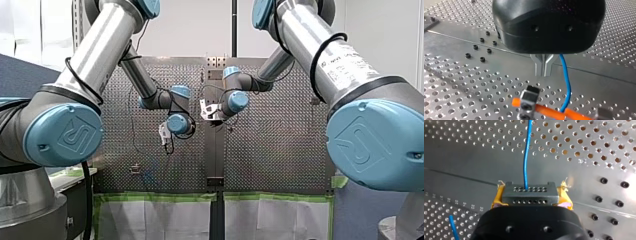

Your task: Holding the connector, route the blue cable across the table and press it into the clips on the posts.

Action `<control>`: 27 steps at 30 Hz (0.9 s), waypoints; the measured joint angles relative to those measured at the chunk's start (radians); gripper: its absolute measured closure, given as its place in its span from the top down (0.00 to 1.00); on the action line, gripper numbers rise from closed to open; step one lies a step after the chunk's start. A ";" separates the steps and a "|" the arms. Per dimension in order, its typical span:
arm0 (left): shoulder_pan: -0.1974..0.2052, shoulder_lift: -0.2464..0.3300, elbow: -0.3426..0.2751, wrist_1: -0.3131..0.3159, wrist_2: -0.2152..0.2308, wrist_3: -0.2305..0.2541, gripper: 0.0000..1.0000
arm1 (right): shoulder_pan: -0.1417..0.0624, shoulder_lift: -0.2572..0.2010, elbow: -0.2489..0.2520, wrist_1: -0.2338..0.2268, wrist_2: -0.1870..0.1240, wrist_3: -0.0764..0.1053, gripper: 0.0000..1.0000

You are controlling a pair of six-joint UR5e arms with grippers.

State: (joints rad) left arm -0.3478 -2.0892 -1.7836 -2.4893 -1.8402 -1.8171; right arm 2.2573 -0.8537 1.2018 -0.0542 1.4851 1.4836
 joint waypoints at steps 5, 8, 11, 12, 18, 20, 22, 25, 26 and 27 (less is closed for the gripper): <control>0.000 0.000 0.000 -0.014 -0.006 -0.001 0.32 | 0.000 0.000 0.000 0.000 0.000 0.000 0.00; 0.000 0.001 0.000 -0.023 -0.023 -0.004 0.36 | 0.000 0.000 0.000 0.000 0.000 0.000 0.00; 0.001 0.001 0.000 -0.032 -0.045 -0.005 0.39 | 0.000 0.000 0.000 0.000 -0.001 0.000 0.00; 0.001 0.001 0.000 -0.034 -0.049 -0.005 0.39 | 0.000 0.000 0.000 0.000 -0.001 0.000 0.00; 0.000 0.001 0.000 -0.039 -0.060 -0.003 0.18 | 0.000 0.001 0.000 0.001 -0.001 0.000 0.00; -0.001 0.001 0.000 -0.040 -0.061 -0.001 0.00 | 0.000 0.001 0.000 0.001 -0.001 0.000 0.00; -0.001 0.001 0.000 -0.041 -0.062 -0.001 0.00 | 0.000 0.000 0.000 0.001 -0.002 0.000 0.00; -0.001 0.001 0.000 -0.041 -0.062 -0.003 0.00 | 0.000 0.000 0.000 0.001 -0.002 0.000 0.00; -0.001 0.001 0.000 -0.041 -0.062 -0.004 0.00 | 0.000 0.000 0.000 0.001 -0.002 0.000 0.00; -0.001 0.001 0.000 -0.041 -0.063 -0.005 0.00 | 0.000 0.000 0.000 0.002 -0.002 0.000 0.00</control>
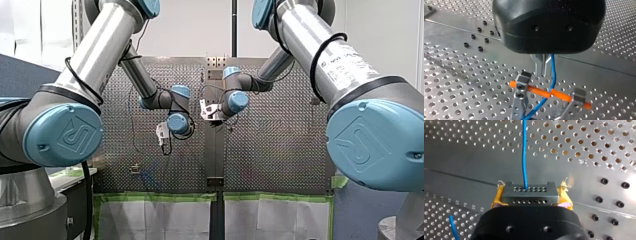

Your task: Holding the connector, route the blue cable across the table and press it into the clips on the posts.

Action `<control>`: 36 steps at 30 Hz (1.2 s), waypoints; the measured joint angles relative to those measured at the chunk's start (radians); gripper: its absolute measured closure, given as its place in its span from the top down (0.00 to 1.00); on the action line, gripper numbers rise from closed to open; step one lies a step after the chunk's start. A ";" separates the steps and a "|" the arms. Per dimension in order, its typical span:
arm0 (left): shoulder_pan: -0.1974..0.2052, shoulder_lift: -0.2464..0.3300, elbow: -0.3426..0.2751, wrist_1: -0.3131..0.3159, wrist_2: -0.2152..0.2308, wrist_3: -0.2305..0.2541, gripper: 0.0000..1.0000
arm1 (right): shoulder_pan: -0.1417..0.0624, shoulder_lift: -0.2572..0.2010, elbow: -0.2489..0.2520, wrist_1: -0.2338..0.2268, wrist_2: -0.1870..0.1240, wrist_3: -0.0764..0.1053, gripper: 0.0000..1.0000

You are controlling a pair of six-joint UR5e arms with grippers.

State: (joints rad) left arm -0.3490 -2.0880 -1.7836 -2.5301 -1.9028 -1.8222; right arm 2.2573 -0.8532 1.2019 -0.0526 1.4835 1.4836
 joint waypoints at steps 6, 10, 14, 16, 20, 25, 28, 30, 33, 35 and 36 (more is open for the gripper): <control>0.000 0.000 0.000 0.000 0.000 -0.003 0.00 | -0.002 0.000 0.000 0.000 0.000 0.000 0.00; 0.000 0.001 0.000 0.000 0.000 -0.004 0.00 | -0.005 0.000 0.000 -0.001 0.000 0.000 0.00; 0.000 0.001 0.000 -0.002 -0.001 -0.004 0.00 | -0.009 -0.001 0.000 -0.001 0.001 0.001 0.00; 0.000 0.004 -0.001 -0.008 0.000 -0.004 0.00 | -0.010 -0.001 0.000 0.000 0.000 0.001 0.00; -0.002 0.015 -0.001 -0.016 0.000 -0.004 0.07 | -0.011 -0.001 0.000 -0.001 0.000 0.001 0.00; -0.005 0.025 -0.001 -0.018 0.000 -0.004 0.05 | -0.012 -0.001 0.000 -0.001 0.000 0.002 0.00; -0.008 0.027 -0.001 -0.019 -0.004 -0.004 0.00 | -0.013 -0.001 0.000 -0.001 0.000 0.001 0.00; -0.010 0.027 -0.001 -0.019 -0.011 -0.005 0.00 | -0.013 -0.001 0.000 -0.001 0.000 0.002 0.00; -0.012 0.027 -0.001 -0.018 -0.024 -0.007 0.00 | -0.014 -0.001 -0.001 -0.001 0.000 0.002 0.00; -0.013 0.030 -0.001 -0.019 -0.029 -0.007 0.00 | -0.014 -0.001 0.000 -0.001 0.000 0.001 0.00; -0.013 0.032 -0.001 -0.019 -0.031 -0.007 0.00 | -0.015 -0.003 -0.001 -0.001 0.000 0.001 0.00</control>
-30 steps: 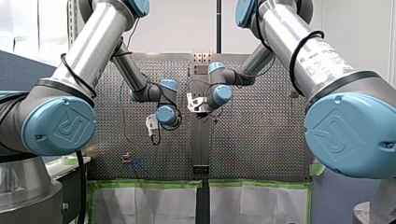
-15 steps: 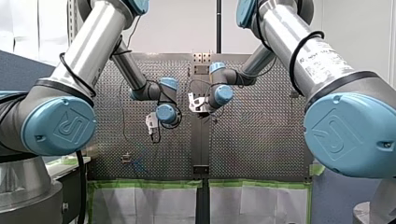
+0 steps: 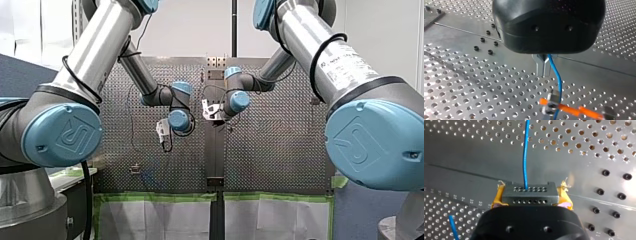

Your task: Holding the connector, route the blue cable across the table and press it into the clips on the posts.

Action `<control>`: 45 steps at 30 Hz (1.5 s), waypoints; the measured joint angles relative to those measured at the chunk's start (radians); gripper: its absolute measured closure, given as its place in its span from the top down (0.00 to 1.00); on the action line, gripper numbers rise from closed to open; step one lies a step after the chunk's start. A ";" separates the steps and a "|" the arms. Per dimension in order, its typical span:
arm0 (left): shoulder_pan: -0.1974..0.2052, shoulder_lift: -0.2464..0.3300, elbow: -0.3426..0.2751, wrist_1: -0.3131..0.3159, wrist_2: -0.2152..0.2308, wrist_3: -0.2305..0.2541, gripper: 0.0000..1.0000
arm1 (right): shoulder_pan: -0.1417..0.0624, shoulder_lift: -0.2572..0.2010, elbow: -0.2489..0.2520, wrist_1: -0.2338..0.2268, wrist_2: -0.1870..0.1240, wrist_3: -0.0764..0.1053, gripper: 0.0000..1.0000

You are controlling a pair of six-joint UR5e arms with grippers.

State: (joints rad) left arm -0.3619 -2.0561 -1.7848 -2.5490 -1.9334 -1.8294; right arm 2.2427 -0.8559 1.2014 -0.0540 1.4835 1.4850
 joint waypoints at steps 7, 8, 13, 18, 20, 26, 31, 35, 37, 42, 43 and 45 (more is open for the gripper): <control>-0.003 0.040 0.000 -0.002 -0.002 0.001 0.00 | -0.002 -0.034 0.000 -0.001 0.000 0.005 0.00; -0.004 0.047 0.000 -0.003 -0.002 0.001 0.00 | -0.002 -0.040 0.000 -0.001 0.000 0.008 0.00; -0.009 0.093 0.000 -0.023 -0.003 0.004 0.00 | -0.001 -0.082 0.000 -0.001 0.000 0.031 0.00; -0.011 0.138 0.000 -0.039 -0.003 0.004 0.00 | 0.003 -0.127 0.000 0.001 0.000 0.055 0.00; -0.012 0.158 0.000 -0.044 -0.003 0.005 0.00 | 0.004 -0.142 0.000 0.002 0.000 0.068 0.00; -0.017 0.212 0.001 -0.054 -0.003 0.011 0.00 | 0.008 -0.197 0.000 0.010 0.000 0.116 0.00; -0.017 0.256 0.001 -0.056 -0.002 0.011 0.00 | 0.010 -0.246 0.000 0.025 -0.001 0.131 0.00; -0.017 0.294 0.000 -0.056 -0.002 0.009 0.00 | 0.011 -0.281 0.000 0.036 -0.001 0.134 0.00; -0.017 0.313 0.000 -0.056 -0.002 0.009 0.00 | 0.012 -0.301 0.000 0.049 -0.001 0.135 0.00; -0.009 0.353 0.002 -0.047 0.016 0.006 0.00 | 0.015 -0.347 0.001 0.064 0.001 0.138 0.00; -0.005 0.363 0.002 -0.045 0.024 0.005 0.00 | 0.015 -0.355 0.001 0.064 0.001 0.139 0.00; 0.000 0.375 0.005 -0.043 0.037 0.005 0.00 | 0.013 -0.372 0.001 0.065 0.001 0.141 0.00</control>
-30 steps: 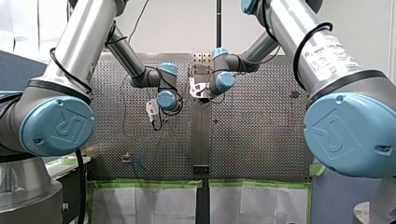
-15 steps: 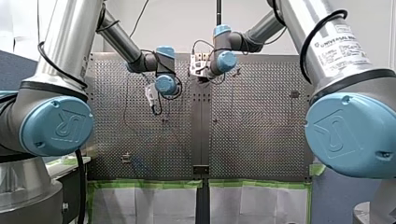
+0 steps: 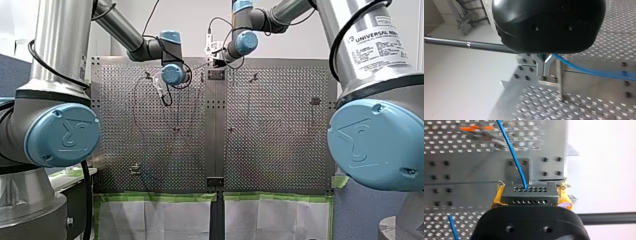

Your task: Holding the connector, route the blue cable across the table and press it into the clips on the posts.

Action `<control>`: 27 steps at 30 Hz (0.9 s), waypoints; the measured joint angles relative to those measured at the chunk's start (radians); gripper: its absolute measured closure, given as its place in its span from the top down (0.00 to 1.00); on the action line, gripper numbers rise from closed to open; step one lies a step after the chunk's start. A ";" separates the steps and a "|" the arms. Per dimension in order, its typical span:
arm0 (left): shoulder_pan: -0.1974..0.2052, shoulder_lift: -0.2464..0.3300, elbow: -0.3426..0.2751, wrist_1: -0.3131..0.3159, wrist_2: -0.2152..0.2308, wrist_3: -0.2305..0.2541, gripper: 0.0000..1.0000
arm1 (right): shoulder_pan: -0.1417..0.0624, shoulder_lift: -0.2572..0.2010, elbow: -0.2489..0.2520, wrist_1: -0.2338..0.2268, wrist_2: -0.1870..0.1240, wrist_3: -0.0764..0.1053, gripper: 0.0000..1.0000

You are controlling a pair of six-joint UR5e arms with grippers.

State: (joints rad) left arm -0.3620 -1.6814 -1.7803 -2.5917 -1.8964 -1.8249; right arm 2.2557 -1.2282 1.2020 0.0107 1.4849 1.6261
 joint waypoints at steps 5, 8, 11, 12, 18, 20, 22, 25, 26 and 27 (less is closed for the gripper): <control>0.008 -0.015 0.014 -0.007 0.044 0.002 0.00 | -0.006 -0.012 0.000 0.000 0.000 0.003 0.00; 0.009 -0.036 0.017 -0.006 0.059 0.005 0.00 | -0.007 -0.003 0.000 0.001 0.000 0.003 0.00; 0.012 -0.056 0.020 -0.001 0.068 0.005 0.00 | -0.007 0.009 0.000 0.002 0.000 0.004 0.00; 0.014 -0.060 0.023 0.002 0.070 0.005 0.00 | -0.007 0.014 0.000 0.002 0.000 0.004 0.00; 0.031 -0.078 0.050 0.011 0.098 0.005 0.00 | -0.009 0.038 0.000 0.002 0.001 0.003 0.00; 0.035 -0.091 0.066 0.005 0.102 0.005 0.00 | -0.011 0.045 0.000 0.001 0.002 0.003 0.00; 0.038 -0.108 0.084 -0.001 0.104 0.007 0.00 | -0.014 0.053 0.000 0.000 0.002 0.003 0.00; 0.042 -0.130 0.108 -0.003 0.105 0.010 0.00 | -0.019 0.060 0.000 -0.001 0.002 0.003 0.00; 0.044 -0.134 0.116 -0.003 0.106 0.010 0.00 | -0.021 0.061 0.000 -0.001 0.002 0.003 0.00; 0.046 -0.138 0.123 -0.004 0.106 0.010 0.00 | -0.023 0.062 0.000 -0.002 0.002 0.003 0.00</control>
State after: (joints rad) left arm -0.3164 -1.8189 -1.6575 -2.5954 -1.7900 -1.8144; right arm 2.2325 -1.1659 1.2018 0.0087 1.4868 1.6295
